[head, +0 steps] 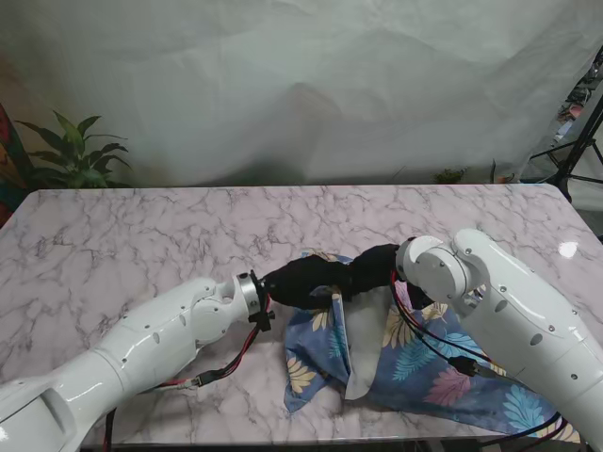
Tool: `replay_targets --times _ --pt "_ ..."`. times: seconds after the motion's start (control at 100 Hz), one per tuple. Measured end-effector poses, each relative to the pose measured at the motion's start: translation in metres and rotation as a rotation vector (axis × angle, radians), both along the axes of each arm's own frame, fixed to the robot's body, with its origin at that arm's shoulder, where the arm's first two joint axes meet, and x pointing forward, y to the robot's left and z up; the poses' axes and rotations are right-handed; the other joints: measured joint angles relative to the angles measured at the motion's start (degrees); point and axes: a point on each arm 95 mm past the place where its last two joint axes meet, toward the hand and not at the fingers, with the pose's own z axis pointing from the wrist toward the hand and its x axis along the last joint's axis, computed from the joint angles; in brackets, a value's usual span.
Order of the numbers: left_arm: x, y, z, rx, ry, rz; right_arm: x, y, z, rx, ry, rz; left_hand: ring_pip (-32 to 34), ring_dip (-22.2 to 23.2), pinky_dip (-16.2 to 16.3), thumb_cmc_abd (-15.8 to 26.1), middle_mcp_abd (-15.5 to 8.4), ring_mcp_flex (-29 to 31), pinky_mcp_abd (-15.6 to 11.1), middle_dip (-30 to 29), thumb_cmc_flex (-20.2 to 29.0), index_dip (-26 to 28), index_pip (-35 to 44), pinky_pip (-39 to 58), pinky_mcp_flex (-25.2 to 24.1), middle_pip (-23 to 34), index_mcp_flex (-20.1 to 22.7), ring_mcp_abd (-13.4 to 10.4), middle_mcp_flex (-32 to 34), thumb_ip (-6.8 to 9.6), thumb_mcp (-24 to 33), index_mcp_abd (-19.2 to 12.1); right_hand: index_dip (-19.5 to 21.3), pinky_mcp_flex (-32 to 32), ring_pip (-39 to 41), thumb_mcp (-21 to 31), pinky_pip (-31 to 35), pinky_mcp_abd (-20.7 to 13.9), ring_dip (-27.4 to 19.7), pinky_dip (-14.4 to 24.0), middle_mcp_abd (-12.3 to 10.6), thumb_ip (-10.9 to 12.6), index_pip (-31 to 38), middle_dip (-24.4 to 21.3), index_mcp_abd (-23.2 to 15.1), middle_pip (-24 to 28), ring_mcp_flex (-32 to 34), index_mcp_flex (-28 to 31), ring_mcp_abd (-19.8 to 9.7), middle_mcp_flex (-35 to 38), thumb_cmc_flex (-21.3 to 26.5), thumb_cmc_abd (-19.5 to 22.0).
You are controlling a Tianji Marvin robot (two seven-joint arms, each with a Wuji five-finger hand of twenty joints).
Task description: Put a pillowcase on a pillow
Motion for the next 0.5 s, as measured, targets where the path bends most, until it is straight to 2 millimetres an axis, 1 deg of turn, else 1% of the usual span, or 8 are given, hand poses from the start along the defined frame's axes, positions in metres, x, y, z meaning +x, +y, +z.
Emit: replay_targets --times 0.03,0.06,0.11,0.26,0.3,0.39,0.45,0.5 --pt "0.000 0.000 -0.001 0.000 0.001 0.004 0.000 0.000 0.001 0.003 -0.026 -0.011 0.1 0.2 -0.5 0.0 2.8 0.0 0.0 0.0 0.0 -0.4 -1.0 0.0 0.0 0.0 0.0 5.3 0.0 0.00 0.0 1.5 0.0 0.2 0.1 0.0 0.2 0.1 0.3 0.1 0.0 0.0 0.2 0.0 0.1 0.1 0.9 0.6 0.2 0.2 0.0 0.0" --pt "0.000 0.001 -0.002 0.001 0.002 0.010 0.000 0.000 0.003 0.006 -0.054 -0.020 0.0 0.1 -0.5 0.0 4.9 -0.7 0.0 0.0 0.0 -0.4 -1.7 0.0 0.0 0.0 0.1 13.4 0.0 0.00 0.0 2.5 0.1 0.4 0.1 -0.1 0.5 0.5 0.5 0.1 0.0 -0.1 0.9 0.1 -0.9 0.1 0.5 1.0 0.4 0.2 -0.8 0.0" --pt "0.000 0.002 -0.004 0.006 0.003 0.018 -0.001 0.002 0.007 0.009 -0.098 -0.031 -0.1 -0.4 -0.5 0.0 5.6 -0.7 0.0 0.0 0.0 -0.3 -2.4 0.0 -0.1 -0.6 0.8 17.1 0.0 0.00 0.0 3.5 0.2 0.6 0.1 -1.5 0.6 0.7 0.8 0.6 0.1 -0.6 1.4 0.2 -1.5 0.7 1.0 1.6 0.7 1.0 -1.4 0.0" --pt "-0.002 0.003 -0.009 0.014 0.004 0.023 -0.007 0.008 0.018 0.018 -0.111 -0.058 -0.1 -0.6 -0.5 0.1 3.6 -0.7 0.0 0.0 0.1 0.5 -2.7 0.0 -0.1 -2.1 0.8 18.4 -0.1 0.00 -0.3 4.0 0.7 1.4 1.6 -1.8 1.3 1.3 1.8 0.8 0.1 -0.7 -0.3 0.7 -0.7 1.5 3.5 1.5 0.9 3.1 -2.1 0.0" --pt "-0.002 0.002 -0.009 0.013 0.003 0.024 -0.008 0.008 0.021 0.018 -0.110 -0.065 -0.1 -0.6 -0.5 0.8 2.2 -0.7 0.1 0.0 1.1 0.6 -1.9 0.0 -0.1 -2.2 0.8 18.4 -0.1 0.00 -3.4 4.0 0.5 1.6 1.6 -2.3 1.7 1.5 2.2 1.1 0.1 -1.4 -0.4 0.8 -0.7 1.6 4.1 1.5 1.0 4.4 -2.1 -0.9" --pt "-0.003 0.001 -0.009 0.012 0.004 0.030 -0.012 0.006 0.029 -0.009 -0.162 -0.077 -0.1 -0.6 -0.5 6.1 2.2 -0.7 0.1 0.0 5.1 0.8 1.4 0.0 -0.1 -2.1 0.8 18.7 -0.1 0.07 -14.9 4.2 -0.9 2.6 3.0 -3.7 2.3 1.5 2.6 1.3 0.1 -3.1 -1.0 0.8 -0.9 2.1 6.0 2.2 1.2 6.2 -2.1 -1.8" --pt "-0.003 0.000 -0.010 0.010 0.004 0.042 -0.017 0.003 0.036 -0.044 -0.232 -0.091 -0.1 -0.6 -0.5 9.6 6.4 -0.7 0.1 0.0 6.1 1.1 2.9 0.0 -0.1 -2.0 0.8 18.8 -0.1 0.57 -22.4 4.2 -1.5 3.0 3.0 -3.8 2.7 2.1 3.0 1.5 0.1 -3.1 -0.2 1.0 -3.6 2.2 6.1 4.4 1.4 6.1 -2.1 -2.4" --pt "-0.002 0.002 -0.012 0.007 0.008 0.055 -0.021 0.002 0.041 -0.091 -0.307 -0.101 -0.1 -0.6 -0.5 11.0 14.3 -0.6 0.2 0.6 6.0 1.5 3.3 0.0 -0.1 -0.3 0.8 19.4 0.6 0.61 -24.2 4.2 -1.3 3.0 3.0 -3.8 3.1 2.2 3.4 1.8 0.1 -3.1 2.3 1.4 -6.7 2.2 6.6 6.0 1.4 6.6 -4.3 -2.5"
